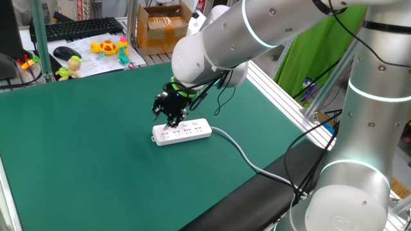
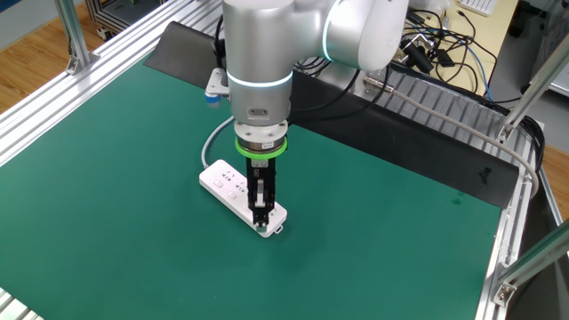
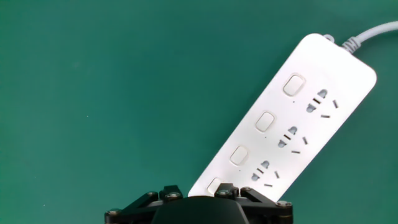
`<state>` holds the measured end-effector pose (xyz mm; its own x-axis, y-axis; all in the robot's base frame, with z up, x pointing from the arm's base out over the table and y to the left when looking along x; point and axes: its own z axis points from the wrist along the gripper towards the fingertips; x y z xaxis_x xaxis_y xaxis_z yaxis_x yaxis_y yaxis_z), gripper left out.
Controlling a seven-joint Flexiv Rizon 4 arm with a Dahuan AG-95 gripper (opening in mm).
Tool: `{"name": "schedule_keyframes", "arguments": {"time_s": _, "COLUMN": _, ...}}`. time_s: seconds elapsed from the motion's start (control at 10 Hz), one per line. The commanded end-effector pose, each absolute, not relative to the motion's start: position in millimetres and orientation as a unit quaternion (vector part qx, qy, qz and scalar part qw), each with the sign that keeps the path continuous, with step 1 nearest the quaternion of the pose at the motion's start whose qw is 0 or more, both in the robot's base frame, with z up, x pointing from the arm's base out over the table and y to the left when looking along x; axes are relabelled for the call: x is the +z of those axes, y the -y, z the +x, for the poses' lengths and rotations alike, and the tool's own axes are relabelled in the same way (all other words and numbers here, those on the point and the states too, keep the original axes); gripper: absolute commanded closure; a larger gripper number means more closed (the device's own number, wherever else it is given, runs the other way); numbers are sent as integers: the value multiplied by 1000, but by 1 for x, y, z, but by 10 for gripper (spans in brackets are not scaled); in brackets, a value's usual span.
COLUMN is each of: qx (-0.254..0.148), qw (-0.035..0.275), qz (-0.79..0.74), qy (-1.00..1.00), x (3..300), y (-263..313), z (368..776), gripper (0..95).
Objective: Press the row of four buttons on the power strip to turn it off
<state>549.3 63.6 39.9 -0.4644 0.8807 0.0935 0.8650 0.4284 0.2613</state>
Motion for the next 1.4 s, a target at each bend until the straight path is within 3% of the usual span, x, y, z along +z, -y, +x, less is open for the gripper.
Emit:
{"name": "schedule_keyframes", "arguments": {"time_s": 0.1, "qx": 138, "qw": 28, "qz": 518, "qy": -844, "x": 41, "y": -64, "z": 551, "gripper": 570}}
{"name": "schedule_keyframes", "arguments": {"time_s": 1.4, "qx": 145, "qw": 30, "qz": 515, "qy": -844, "x": 36, "y": -68, "z": 560, "gripper": 570}}
